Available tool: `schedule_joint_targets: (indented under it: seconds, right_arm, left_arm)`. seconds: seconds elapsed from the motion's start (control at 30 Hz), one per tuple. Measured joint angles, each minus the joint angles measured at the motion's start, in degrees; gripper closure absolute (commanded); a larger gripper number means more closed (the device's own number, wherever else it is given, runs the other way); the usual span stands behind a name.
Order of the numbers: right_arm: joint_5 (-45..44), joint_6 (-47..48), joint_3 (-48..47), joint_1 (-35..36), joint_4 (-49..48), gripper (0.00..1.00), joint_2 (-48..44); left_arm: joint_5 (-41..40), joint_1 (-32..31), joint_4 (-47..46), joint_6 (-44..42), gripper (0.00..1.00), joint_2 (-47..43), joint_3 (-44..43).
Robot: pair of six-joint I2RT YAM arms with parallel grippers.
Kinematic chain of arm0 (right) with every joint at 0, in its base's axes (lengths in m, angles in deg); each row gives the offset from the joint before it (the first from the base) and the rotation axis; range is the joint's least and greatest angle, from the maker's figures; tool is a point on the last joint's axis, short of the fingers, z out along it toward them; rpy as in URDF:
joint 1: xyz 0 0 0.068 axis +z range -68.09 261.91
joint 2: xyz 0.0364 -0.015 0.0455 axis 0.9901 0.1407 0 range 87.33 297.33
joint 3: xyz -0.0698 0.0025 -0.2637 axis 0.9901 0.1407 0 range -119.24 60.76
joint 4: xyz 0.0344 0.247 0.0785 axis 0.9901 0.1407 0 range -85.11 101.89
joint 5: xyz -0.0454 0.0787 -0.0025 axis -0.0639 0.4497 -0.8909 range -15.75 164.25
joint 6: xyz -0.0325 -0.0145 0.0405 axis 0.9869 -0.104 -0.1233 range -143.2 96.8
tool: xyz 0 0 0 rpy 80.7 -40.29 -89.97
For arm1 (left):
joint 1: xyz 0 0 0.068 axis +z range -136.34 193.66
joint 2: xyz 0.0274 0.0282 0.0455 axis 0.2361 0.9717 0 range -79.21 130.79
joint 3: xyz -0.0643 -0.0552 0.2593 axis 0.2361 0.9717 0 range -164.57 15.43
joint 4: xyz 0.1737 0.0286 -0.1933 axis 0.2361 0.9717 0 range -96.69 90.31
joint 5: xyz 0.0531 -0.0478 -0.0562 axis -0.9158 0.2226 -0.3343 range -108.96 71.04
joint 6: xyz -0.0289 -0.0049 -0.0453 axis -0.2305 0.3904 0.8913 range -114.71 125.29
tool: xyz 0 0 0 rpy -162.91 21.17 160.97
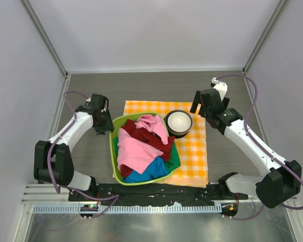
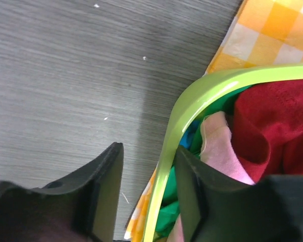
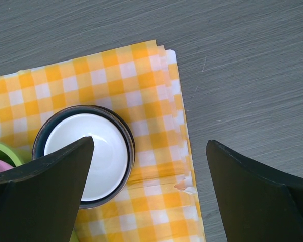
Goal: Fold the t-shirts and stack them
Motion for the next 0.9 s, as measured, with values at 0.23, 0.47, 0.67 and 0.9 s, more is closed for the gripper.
schedule_joint_targets:
  seconds: [0.23, 0.47, 0.67, 0.9]
  right_arm:
    - [0.2, -0.5, 0.0, 0.0, -0.3, 0.0, 0.4]
    - [1.4, -1.2, 0.4, 0.0, -0.5, 0.0, 0.4]
    - [2.6, -1.2, 1.0, 0.0, -0.8, 0.0, 0.4]
    - [5.1, -1.4, 1.6, 0.0, -1.6, 0.0, 0.4]
  left_arm:
    - [1.6, -1.2, -0.7, -1.3, 1.0, 4.3, -1.7]
    - [1.1, -0.9, 1.8, -2.0, 1.0, 5.9, -3.8]
    - [2.0, 8.1, 4.2, -2.0, 1.0, 6.3, -4.5]
    - [0.8, 21.4, 6.1, -1.4, 1.0, 13.0, -12.3]
